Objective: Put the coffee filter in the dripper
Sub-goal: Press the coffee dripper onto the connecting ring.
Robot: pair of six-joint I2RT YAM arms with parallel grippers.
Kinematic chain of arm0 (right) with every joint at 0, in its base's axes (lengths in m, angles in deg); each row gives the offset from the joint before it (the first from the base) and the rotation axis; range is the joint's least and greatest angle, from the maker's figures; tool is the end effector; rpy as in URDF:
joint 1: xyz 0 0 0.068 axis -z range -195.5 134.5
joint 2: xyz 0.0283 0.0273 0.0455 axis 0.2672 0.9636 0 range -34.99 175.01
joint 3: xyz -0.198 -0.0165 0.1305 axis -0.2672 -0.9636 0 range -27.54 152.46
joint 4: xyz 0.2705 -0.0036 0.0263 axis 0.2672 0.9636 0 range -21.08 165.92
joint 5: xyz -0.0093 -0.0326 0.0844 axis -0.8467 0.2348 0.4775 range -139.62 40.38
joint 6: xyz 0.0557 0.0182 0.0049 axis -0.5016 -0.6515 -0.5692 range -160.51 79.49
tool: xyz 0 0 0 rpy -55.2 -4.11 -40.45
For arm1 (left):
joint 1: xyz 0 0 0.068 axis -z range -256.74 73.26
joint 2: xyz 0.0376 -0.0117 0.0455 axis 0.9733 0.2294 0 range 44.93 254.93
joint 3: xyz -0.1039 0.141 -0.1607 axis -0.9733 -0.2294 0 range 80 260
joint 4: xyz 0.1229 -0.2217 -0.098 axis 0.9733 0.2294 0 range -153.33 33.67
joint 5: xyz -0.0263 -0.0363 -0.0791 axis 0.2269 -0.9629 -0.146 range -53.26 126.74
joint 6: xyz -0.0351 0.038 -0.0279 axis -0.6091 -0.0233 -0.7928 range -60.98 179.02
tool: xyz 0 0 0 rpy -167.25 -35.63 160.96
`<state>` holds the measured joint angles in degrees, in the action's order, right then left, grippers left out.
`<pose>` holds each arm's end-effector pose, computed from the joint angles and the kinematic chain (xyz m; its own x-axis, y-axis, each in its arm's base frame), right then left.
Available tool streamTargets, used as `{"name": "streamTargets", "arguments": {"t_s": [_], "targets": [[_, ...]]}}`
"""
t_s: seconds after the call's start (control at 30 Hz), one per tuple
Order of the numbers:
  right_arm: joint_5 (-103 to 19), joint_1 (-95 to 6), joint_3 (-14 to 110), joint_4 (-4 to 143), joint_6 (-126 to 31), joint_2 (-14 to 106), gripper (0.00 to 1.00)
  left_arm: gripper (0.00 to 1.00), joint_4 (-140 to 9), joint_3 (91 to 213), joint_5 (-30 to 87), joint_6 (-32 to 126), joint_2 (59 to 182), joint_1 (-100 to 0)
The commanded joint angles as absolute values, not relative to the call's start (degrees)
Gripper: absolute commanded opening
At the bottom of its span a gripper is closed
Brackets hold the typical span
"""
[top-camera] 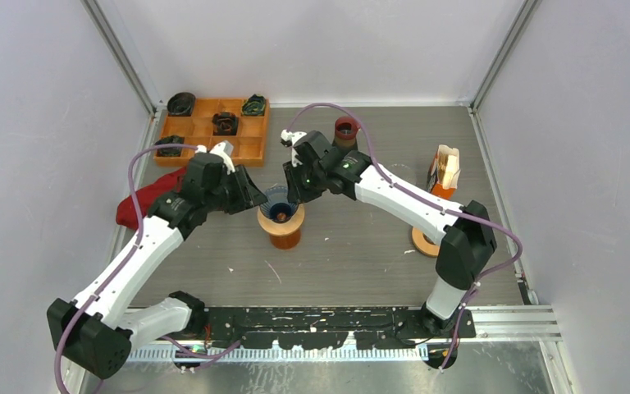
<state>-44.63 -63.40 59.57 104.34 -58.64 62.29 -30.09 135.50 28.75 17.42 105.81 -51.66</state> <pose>0.2607 0.2940 0.2698 -0.6979 -0.3099 -0.6457 -0.5922 0.7567 0.2769 0.2335 -0.1158 0.2755 -0.7667 -0.3671 -0.5267 0.0121 0.8120 -0.5836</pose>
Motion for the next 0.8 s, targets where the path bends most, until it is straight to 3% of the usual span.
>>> {"name": "streamTargets", "arguments": {"t_s": [0.0, 0.33, 0.77], "targets": [[-45.26, -63.01, 64.18, 106.09, -57.34, 62.37, 0.34, 0.41, -29.93, 139.32, 29.72, 18.64, 106.09, -51.60], [-43.10, -61.73, 68.53, 106.17, -56.19, 59.33, 0.53, 0.70, -26.16, 142.81, 32.49, 22.07, 103.51, -51.60], [-52.05, -48.70, 62.25, 110.69, -54.05, 48.78, 0.63, 0.99, -18.09, 147.85, 42.76, 34.52, 97.22, -51.69]]}}
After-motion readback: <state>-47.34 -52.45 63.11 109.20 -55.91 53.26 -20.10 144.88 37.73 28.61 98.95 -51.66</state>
